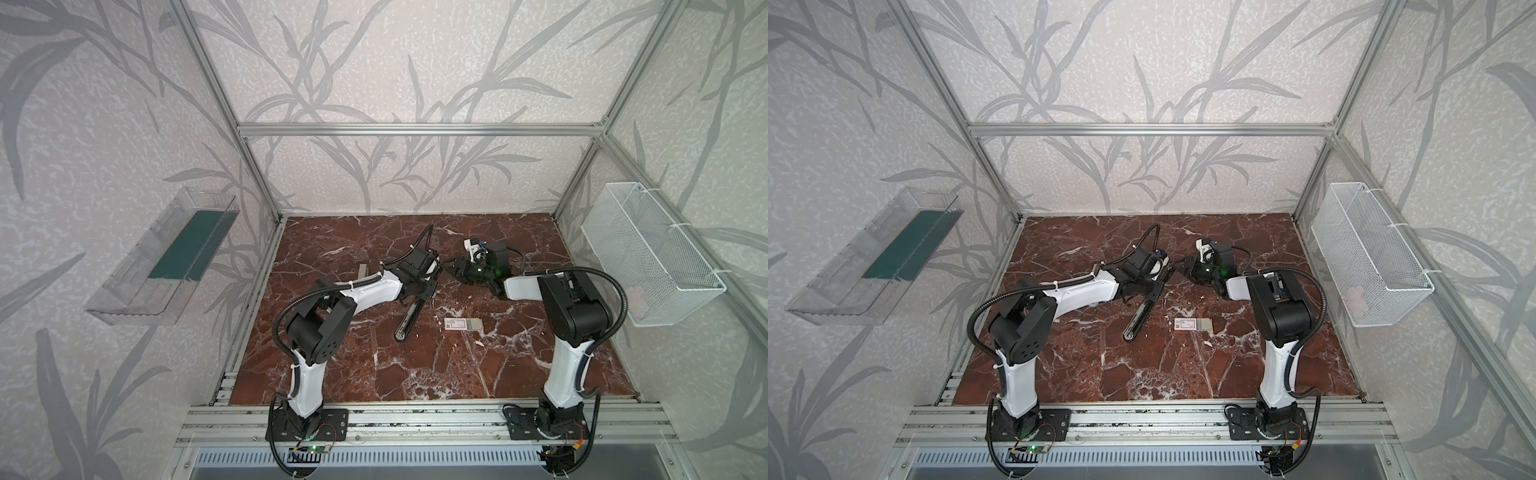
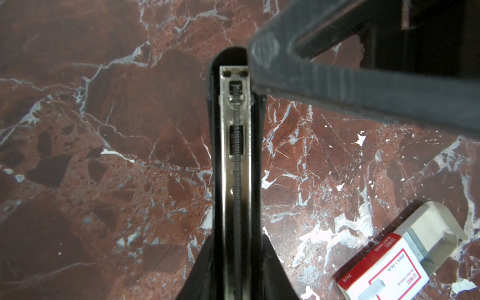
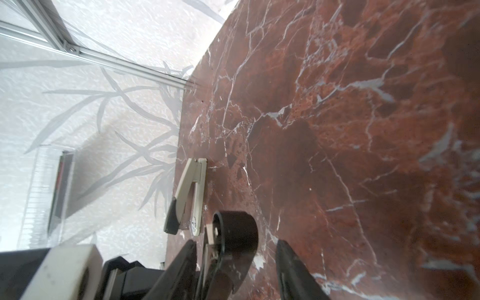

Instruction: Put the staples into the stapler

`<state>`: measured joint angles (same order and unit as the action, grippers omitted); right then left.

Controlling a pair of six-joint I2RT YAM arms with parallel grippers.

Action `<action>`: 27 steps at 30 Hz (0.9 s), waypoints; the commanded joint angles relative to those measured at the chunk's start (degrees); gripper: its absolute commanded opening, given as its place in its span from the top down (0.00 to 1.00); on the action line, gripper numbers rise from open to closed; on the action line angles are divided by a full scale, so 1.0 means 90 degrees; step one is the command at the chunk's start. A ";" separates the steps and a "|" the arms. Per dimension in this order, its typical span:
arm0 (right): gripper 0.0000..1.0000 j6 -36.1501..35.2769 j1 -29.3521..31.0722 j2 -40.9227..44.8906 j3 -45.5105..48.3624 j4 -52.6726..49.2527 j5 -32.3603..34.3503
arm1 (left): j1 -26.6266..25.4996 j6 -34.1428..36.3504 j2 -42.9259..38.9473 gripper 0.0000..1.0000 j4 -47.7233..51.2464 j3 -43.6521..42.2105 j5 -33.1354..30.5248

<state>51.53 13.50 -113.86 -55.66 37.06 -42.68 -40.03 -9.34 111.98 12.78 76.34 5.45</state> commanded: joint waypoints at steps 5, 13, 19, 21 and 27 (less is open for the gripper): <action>0.50 0.0867 -0.0040 -0.0452 -0.0113 0.1340 -0.0483 | -0.0074 0.0153 -0.0350 1.00 -0.0292 -0.0025 -0.0066; 0.51 0.1020 -0.0037 -0.0580 -0.0005 0.1576 -0.0652 | -0.0102 0.0170 -0.0394 1.00 -0.0345 -0.0031 -0.0095; 0.61 0.1332 -0.0038 -0.0800 -0.0017 0.1984 -0.0805 | -0.0114 0.0177 -0.0415 1.00 -0.0373 -0.0054 -0.0114; 0.63 0.1347 -0.0041 -0.0842 -0.0017 0.2011 -0.0825 | -0.0113 0.0213 -0.0418 1.00 -0.0375 -0.0059 -0.0098; 0.71 0.1262 -0.0046 -0.0835 -0.0007 0.1986 -0.0807 | -0.0114 0.0185 -0.0421 0.91 -0.0316 -0.0008 -0.0162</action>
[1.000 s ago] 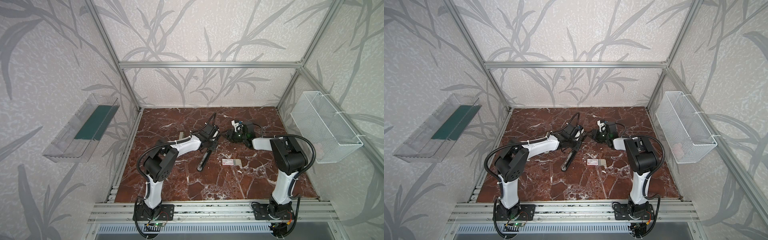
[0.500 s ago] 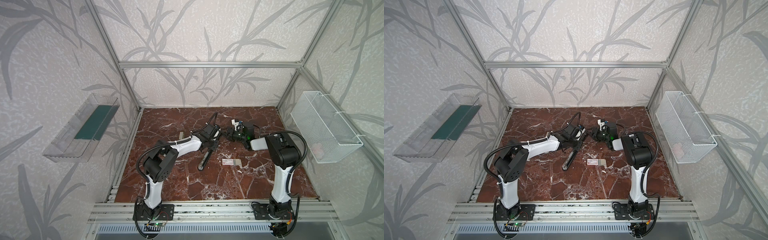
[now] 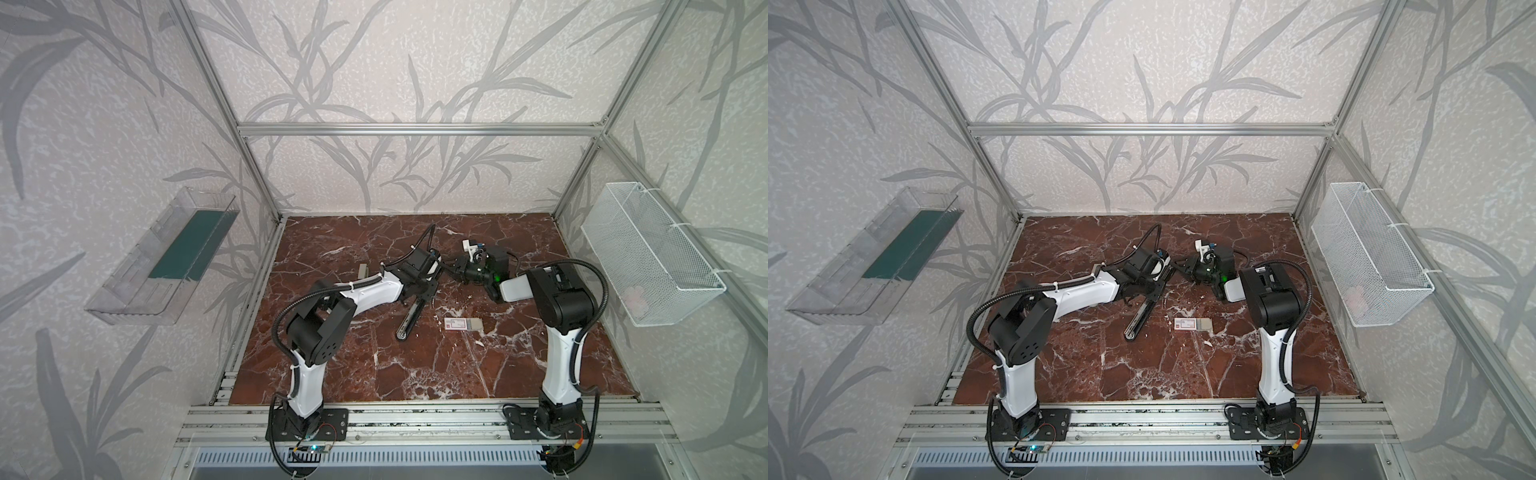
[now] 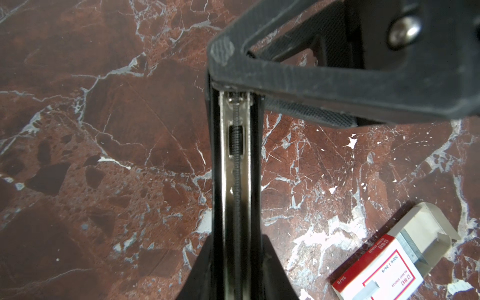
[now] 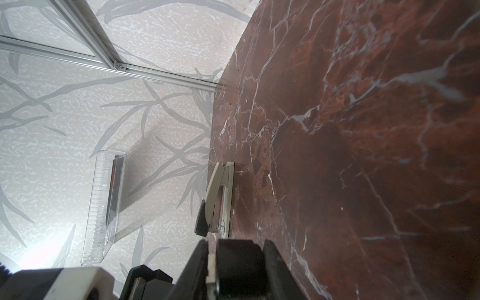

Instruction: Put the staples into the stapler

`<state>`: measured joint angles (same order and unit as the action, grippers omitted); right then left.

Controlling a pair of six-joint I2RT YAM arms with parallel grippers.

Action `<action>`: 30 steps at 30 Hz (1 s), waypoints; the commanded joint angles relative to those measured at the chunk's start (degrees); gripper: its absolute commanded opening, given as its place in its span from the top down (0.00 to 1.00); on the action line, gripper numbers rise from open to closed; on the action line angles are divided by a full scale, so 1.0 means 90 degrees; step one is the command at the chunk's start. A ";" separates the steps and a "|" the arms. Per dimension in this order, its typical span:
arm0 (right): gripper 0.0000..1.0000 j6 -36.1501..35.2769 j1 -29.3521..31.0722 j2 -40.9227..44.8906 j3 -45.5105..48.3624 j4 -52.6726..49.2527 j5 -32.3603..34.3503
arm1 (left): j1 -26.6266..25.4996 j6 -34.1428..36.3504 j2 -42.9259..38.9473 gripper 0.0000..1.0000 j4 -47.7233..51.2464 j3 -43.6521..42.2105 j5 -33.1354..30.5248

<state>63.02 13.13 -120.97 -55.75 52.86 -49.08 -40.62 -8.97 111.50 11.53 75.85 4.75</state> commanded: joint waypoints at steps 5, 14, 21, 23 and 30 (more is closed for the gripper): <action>0.73 -0.0137 -0.0043 0.0011 0.0031 0.0300 -0.0041 | -0.0057 -0.0014 -0.0469 0.65 -0.0174 -0.0045 -0.0299; 0.74 -0.0489 -0.0273 0.0147 0.0196 0.0470 0.0140 | -0.0073 -0.0373 -0.1601 0.57 -0.0735 -0.1184 -0.0528; 0.74 -0.0943 -0.0401 0.0296 0.0252 0.0351 0.0200 | -0.0068 -0.0863 -0.3446 0.54 -0.2044 -0.3656 -0.0559; 0.75 -0.1009 -0.0404 0.0319 0.0247 0.0337 0.0192 | -0.0079 -0.1060 -0.3957 0.51 -0.2704 -0.4500 -0.0542; 0.75 -0.1026 -0.0409 0.0357 0.0276 0.0374 0.0162 | -0.0048 -0.1472 -0.4397 0.50 -0.4828 -0.6343 -0.0722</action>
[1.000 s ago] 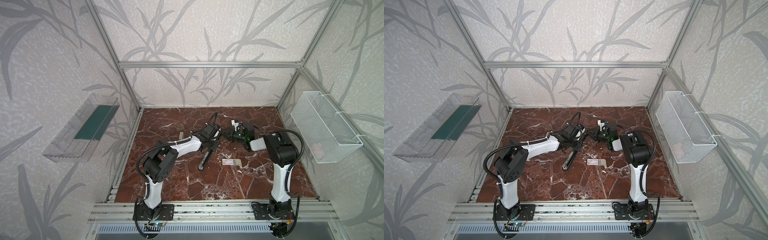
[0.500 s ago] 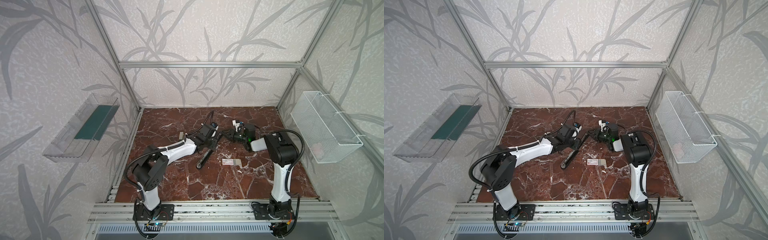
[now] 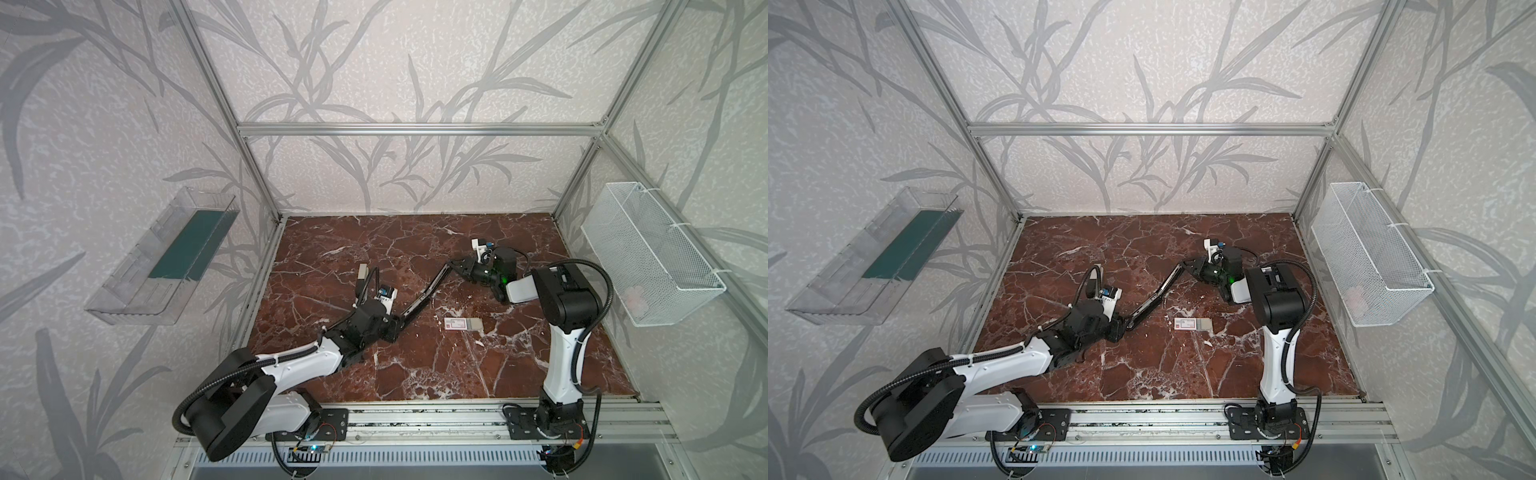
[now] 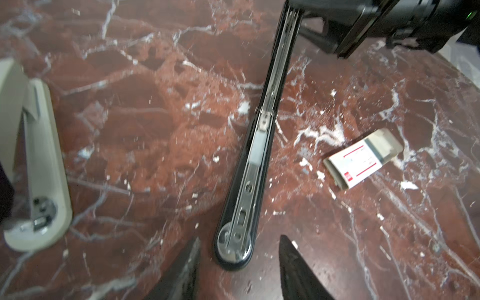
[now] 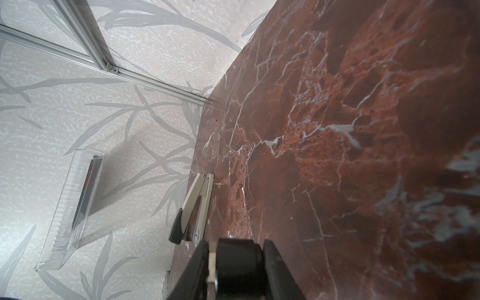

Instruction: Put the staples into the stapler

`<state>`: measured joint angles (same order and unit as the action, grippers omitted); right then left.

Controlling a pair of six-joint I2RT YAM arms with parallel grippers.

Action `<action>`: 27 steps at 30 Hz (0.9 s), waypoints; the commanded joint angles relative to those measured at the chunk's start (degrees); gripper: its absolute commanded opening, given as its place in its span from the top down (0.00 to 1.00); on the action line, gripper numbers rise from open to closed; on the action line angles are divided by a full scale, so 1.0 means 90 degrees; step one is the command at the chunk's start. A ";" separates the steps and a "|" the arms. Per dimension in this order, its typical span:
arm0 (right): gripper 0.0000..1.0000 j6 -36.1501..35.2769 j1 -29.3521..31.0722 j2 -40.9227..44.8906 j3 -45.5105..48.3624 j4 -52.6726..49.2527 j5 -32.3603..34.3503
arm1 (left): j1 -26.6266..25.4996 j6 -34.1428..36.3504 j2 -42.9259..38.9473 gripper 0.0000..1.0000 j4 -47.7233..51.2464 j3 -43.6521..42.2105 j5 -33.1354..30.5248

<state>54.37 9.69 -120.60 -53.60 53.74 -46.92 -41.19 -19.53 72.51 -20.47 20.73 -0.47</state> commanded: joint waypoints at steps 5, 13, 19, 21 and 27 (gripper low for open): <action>0.75 -0.0008 -0.0023 0.0318 0.0106 0.0362 -0.0090 | 0.0011 -0.0332 0.0665 0.51 -0.2356 -0.0536 0.0067; 0.75 0.0062 -0.0013 0.0323 0.0126 0.0446 -0.0110 | 0.0026 -0.0232 0.2342 0.57 -0.5641 -0.1282 0.0239; 0.75 0.0025 -0.0019 0.0353 0.0102 0.0396 -0.0109 | 0.0024 -0.0149 0.2386 0.61 -0.5586 -0.1169 0.0386; 0.74 0.0043 -0.0014 0.0326 0.0106 0.0395 -0.0100 | 0.0026 -0.0126 0.2474 0.64 -0.5720 -0.1186 0.0464; 0.75 0.0063 -0.0015 0.0333 0.0108 0.0407 -0.0100 | 0.0033 -0.0115 0.2565 0.71 -0.5666 -0.1088 0.0592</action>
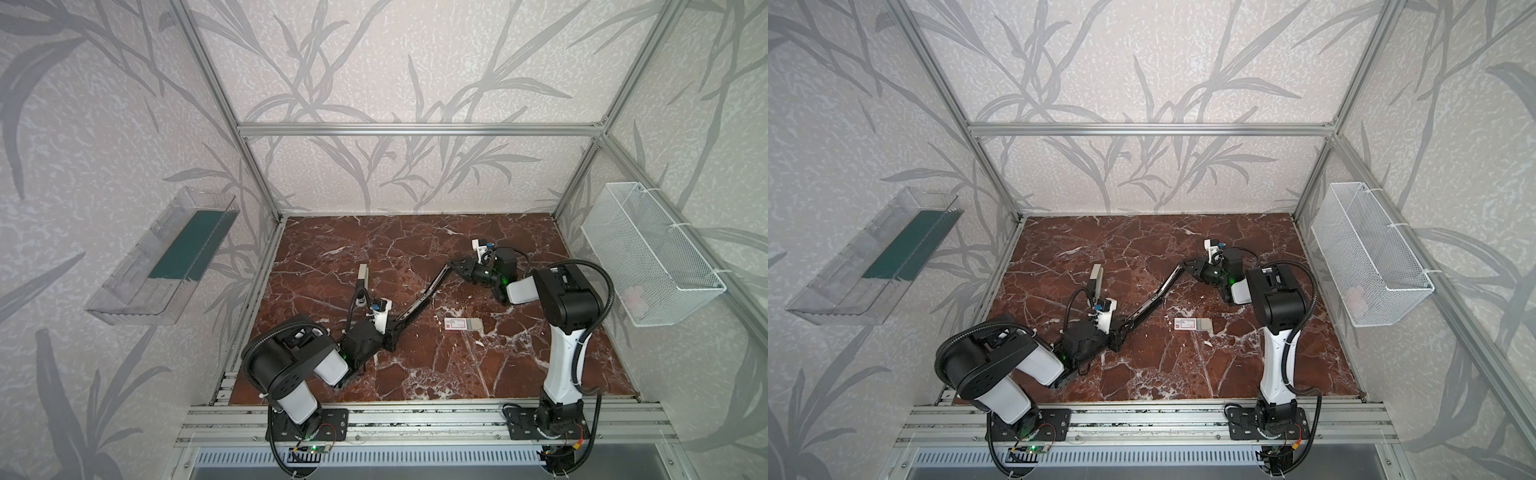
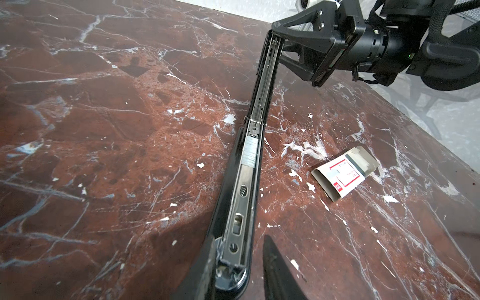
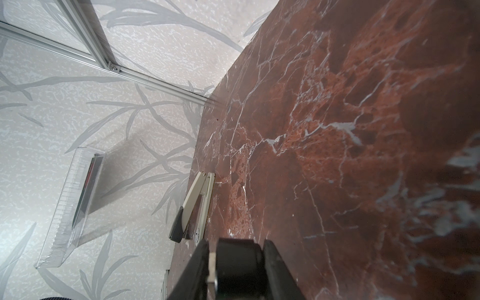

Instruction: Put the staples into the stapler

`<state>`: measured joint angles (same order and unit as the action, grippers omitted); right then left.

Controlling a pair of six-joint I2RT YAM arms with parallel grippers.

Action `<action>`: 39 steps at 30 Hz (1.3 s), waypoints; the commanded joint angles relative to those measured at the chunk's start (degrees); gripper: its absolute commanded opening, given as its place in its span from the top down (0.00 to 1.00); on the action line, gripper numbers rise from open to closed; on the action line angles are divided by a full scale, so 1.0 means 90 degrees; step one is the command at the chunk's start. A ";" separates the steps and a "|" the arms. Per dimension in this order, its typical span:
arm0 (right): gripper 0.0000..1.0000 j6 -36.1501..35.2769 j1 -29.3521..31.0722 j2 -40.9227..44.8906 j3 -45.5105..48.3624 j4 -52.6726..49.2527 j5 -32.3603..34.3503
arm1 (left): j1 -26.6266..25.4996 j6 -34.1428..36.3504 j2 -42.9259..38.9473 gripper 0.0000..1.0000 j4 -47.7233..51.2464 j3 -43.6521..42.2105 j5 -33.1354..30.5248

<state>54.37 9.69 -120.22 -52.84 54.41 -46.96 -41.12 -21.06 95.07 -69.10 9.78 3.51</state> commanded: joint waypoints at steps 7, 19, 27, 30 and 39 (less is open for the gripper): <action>0.75 0.0070 -0.0021 0.0311 0.0021 0.0348 -0.0090 | 0.0038 0.0074 -0.0050 0.63 0.0393 0.0382 0.0133; 0.75 0.0102 -0.0135 0.0341 0.0036 0.0412 -0.0036 | 0.0037 0.0181 -0.0040 0.66 0.1414 0.0916 0.0309; 0.75 0.0225 -0.0169 0.0283 0.0051 0.0583 -0.0036 | 0.0033 0.0359 -0.0281 0.64 0.2146 0.1123 0.0448; 0.75 0.0266 -0.0169 0.0259 0.0051 0.0640 -0.0055 | 0.0037 0.0323 -0.0334 0.67 0.2131 0.1065 0.0525; 0.76 0.0251 -0.0169 0.0253 0.0080 0.0606 -0.0056 | 0.0033 0.0176 0.0462 0.66 0.0498 0.0713 0.0638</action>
<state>55.07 8.49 -120.18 -52.21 56.45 -46.96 -40.82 -19.22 96.51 -57.74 17.56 7.99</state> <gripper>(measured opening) 0.322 0.332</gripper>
